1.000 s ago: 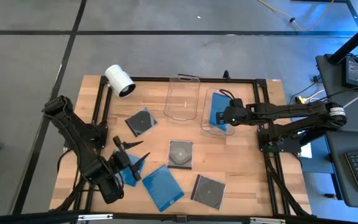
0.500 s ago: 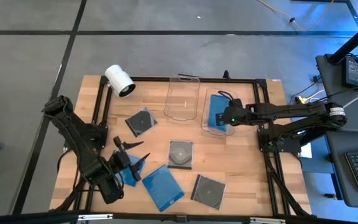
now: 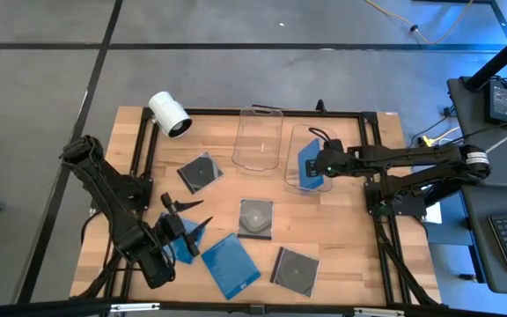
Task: Pick & place jewel cases by type
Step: Put the top blue cd case into the right transparent bin
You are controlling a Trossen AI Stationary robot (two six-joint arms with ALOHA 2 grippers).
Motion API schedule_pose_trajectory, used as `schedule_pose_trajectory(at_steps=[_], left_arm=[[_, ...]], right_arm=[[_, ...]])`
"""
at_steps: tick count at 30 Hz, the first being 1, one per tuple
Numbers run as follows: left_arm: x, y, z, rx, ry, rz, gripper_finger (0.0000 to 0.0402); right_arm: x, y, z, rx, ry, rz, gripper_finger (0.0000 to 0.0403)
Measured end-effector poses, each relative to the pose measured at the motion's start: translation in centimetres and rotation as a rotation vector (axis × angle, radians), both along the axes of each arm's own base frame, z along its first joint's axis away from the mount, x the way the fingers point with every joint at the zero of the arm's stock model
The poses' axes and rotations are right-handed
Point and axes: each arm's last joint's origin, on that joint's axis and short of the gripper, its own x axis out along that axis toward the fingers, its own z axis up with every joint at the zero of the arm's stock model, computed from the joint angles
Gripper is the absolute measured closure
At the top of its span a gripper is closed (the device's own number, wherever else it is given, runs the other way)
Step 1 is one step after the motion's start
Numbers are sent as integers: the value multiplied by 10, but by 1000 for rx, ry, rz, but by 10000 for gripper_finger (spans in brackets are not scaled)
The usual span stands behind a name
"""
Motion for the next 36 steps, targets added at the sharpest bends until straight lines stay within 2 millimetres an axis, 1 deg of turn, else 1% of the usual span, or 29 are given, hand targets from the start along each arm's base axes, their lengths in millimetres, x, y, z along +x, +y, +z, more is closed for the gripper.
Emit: schedule_pose_trajectory(at_steps=[10, 15, 29, 36], left_arm=[[0, 0, 0, 0, 0, 0, 162], [0, 0, 0, 0, 0, 0, 162], [0, 0, 0, 1, 0, 0, 162], [0, 0, 0, 1, 1, -1, 162]], right_arm=[[12, -1, -19, 8, 94, 2, 283], [18, -2, -26, 8, 103, 2, 282], [35, -4, -36, -20, 64, 11, 282], [37, -4, -38, -30, 67, 7, 282]])
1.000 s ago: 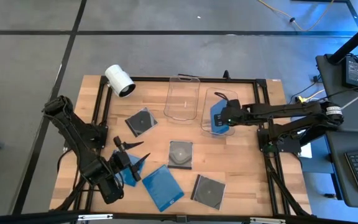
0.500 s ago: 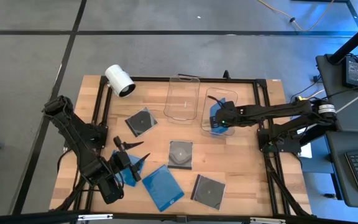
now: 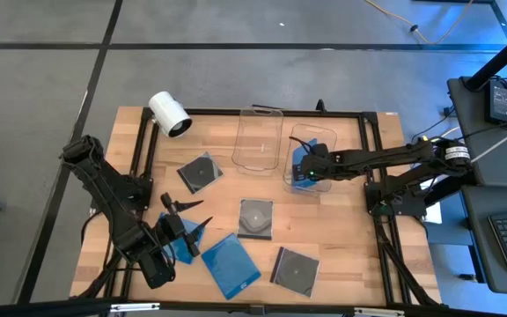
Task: Pick & place jewel cases by type
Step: Put the top blue cd case into the right transparent bin
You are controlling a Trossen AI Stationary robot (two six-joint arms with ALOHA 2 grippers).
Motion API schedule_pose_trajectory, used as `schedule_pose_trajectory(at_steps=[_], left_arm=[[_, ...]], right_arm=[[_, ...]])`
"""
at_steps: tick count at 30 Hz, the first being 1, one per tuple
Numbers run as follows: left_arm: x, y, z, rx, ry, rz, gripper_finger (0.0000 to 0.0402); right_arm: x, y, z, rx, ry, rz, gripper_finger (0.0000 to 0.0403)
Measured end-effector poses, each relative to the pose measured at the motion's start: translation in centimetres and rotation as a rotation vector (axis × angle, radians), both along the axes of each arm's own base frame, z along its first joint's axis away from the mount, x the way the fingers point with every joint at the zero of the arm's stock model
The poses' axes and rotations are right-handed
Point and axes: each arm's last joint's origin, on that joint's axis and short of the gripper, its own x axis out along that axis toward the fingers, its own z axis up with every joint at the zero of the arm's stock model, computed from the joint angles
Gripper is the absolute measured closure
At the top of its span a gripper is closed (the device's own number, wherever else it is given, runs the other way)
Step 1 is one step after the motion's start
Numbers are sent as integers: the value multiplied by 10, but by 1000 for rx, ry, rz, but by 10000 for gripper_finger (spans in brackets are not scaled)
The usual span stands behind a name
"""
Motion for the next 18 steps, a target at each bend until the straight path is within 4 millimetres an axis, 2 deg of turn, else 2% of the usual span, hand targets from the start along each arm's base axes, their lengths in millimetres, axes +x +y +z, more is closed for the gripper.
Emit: schedule_pose_trajectory(at_steps=[7, 18], left_arm=[[0, 0, 0, 0, 0, 0, 162], [0, 0, 0, 1, 0, 0, 162]], right_arm=[[1, -2, 1, -59, -10, -21, 282], [-1, -1, 5, -98, 35, 89, 282]])
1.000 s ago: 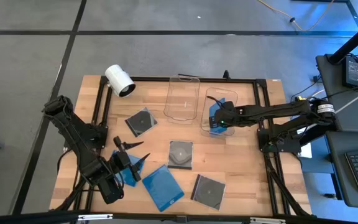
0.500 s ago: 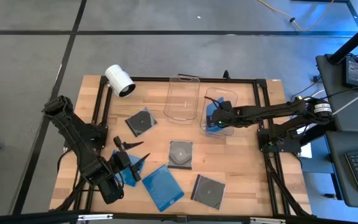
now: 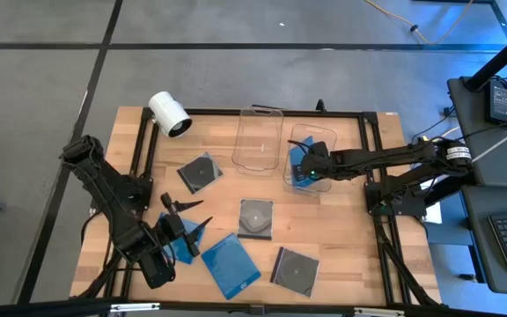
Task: Pick & place jewel cases by type
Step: Put the top blue cd case into the right transparent bin
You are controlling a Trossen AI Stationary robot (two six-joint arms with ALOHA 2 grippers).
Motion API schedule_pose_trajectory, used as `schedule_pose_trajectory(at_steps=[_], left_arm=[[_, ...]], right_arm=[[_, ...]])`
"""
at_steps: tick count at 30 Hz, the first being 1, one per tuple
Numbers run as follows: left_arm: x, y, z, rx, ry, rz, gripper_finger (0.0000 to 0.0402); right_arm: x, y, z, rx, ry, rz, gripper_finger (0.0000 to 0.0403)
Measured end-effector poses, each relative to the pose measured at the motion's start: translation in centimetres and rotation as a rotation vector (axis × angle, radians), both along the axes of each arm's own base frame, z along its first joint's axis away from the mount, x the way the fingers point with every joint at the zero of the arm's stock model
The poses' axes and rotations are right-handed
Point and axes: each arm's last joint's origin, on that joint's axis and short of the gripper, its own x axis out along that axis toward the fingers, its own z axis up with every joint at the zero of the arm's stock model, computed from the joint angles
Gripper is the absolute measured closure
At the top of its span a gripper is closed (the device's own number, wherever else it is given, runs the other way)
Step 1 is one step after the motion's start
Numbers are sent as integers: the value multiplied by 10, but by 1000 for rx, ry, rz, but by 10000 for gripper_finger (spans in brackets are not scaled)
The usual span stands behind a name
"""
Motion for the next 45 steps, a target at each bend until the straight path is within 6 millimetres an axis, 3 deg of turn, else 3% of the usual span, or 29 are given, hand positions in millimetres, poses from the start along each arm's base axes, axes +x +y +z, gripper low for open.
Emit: schedule_pose_trajectory(at_steps=[12, 27, 45], left_arm=[[0, 0, 0, -3, 3, -1, 162], [0, 0, -1, -12, 14, -6, 162], [0, 0, -1, -13, 14, -6, 162]], right_arm=[[-14, 3, 9, 51, 55, 68, 282], [-3, 2, 35, 31, -29, 44, 282], [-30, 6, 33, 172, 226, -6, 282]])
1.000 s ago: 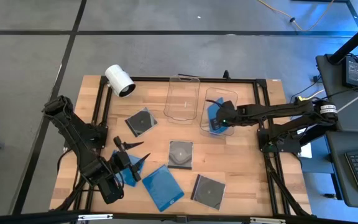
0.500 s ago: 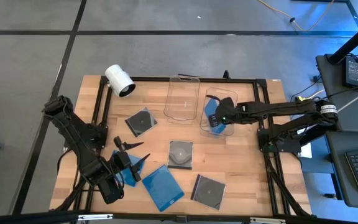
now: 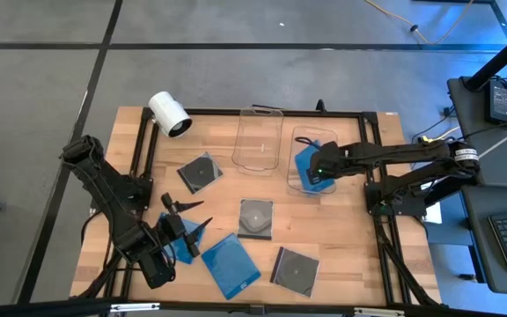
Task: Pick & place jewel cases by type
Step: Put the top blue cd case into the right transparent bin
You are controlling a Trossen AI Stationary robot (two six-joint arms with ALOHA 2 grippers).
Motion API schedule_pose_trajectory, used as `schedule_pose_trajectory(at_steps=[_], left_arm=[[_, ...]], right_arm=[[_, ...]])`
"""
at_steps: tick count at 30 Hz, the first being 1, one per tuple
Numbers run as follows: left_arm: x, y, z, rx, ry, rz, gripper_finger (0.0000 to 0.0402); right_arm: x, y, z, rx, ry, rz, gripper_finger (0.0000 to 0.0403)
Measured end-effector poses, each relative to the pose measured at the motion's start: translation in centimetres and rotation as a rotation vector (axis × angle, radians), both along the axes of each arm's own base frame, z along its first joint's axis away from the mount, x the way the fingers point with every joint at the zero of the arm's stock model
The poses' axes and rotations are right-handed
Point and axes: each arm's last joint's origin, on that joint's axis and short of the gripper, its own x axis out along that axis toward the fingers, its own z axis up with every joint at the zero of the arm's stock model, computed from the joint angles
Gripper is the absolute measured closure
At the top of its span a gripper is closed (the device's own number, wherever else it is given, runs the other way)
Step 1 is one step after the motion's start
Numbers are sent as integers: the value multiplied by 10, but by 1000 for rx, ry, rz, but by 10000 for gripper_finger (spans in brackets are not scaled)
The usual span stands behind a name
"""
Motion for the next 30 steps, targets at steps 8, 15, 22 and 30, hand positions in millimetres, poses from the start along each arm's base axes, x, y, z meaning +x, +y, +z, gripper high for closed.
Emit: schedule_pose_trajectory(at_steps=[8, 15, 22, 30], left_arm=[[0, 0, 0, 1, -2, 1, 162], [0, 0, 0, 1, -1, 1, 162], [0, 0, 0, 2, -1, 0, 162], [0, 0, 0, 2, -1, 0, 162]], right_arm=[[-5, 0, 9, -16, -65, -24, 282], [-12, 0, 18, -26, -111, -27, 282], [-17, 2, 18, 19, -75, -24, 282], [-24, 3, 16, 40, -16, -66, 282]])
